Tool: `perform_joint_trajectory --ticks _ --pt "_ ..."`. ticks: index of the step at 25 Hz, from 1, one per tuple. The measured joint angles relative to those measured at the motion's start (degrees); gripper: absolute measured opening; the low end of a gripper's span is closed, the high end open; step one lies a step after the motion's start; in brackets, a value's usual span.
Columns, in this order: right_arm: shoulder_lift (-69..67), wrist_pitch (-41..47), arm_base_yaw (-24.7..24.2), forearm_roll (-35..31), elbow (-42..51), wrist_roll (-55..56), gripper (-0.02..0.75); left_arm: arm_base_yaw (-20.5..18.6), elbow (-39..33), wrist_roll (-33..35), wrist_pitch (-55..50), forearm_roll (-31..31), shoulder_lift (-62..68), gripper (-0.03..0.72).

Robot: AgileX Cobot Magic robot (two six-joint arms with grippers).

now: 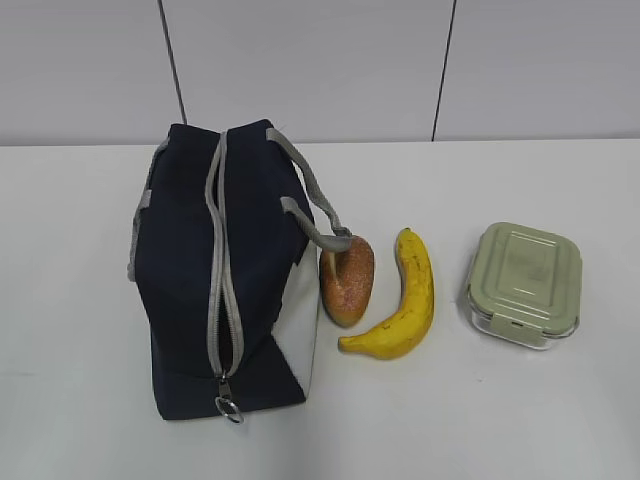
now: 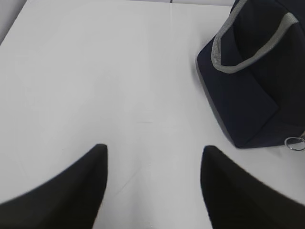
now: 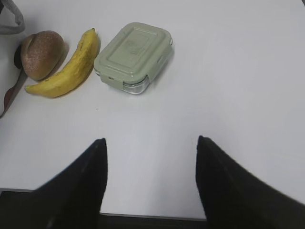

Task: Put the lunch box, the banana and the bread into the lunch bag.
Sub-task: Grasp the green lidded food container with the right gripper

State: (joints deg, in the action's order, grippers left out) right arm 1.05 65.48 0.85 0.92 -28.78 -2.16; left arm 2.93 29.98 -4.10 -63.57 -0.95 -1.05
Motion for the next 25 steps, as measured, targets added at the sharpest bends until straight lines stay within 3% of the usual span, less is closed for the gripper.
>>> perform_joint_trajectory --ticks 20,25 --pt "0.0 0.0 0.0 0.0 0.0 0.0 0.438 0.0 0.0 0.0 0.1 0.1 0.2 0.434" --pt "0.0 0.0 0.0 0.0 0.0 0.0 0.438 0.0 1.2 0.0 0.2 3.8 6.2 0.434"
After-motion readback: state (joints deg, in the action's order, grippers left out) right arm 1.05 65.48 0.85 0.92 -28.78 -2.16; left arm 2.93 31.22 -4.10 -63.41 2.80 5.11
